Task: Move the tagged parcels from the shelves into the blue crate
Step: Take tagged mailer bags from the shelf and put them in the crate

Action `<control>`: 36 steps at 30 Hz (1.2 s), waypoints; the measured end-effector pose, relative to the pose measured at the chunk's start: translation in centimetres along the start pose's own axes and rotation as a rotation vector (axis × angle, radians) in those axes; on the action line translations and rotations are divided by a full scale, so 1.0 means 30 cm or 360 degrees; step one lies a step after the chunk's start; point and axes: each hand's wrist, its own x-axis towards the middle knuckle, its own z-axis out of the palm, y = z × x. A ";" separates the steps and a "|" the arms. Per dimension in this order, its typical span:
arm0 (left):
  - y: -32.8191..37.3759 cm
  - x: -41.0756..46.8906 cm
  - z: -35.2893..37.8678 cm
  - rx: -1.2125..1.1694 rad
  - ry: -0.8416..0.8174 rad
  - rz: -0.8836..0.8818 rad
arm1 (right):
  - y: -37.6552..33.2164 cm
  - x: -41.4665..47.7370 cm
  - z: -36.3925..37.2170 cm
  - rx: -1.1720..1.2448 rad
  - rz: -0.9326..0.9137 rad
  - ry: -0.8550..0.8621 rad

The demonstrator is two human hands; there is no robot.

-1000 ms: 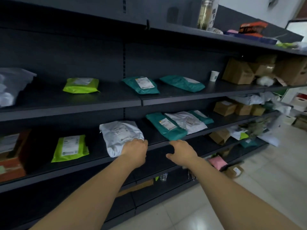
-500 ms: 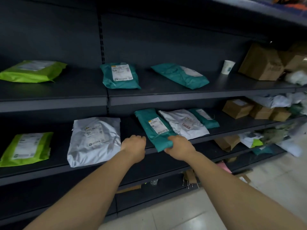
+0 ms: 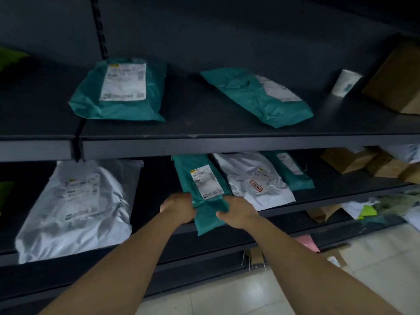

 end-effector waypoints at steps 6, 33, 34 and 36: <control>-0.006 0.137 0.055 -0.0584 -0.0127 -0.0237 | 0.012 0.187 0.049 0.0458 0.0197 -0.0160; 0.369 0.212 0.122 -0.0278 0.0743 -0.0482 | 0.350 0.341 -0.104 0.0417 -0.0114 0.0447; 0.419 0.231 0.143 -0.0298 0.0688 -0.0404 | 0.402 0.354 -0.119 0.0325 -0.0092 0.0450; 0.496 0.270 0.185 -0.0384 0.0548 -0.0362 | 0.506 0.375 -0.138 0.0105 0.0047 0.0380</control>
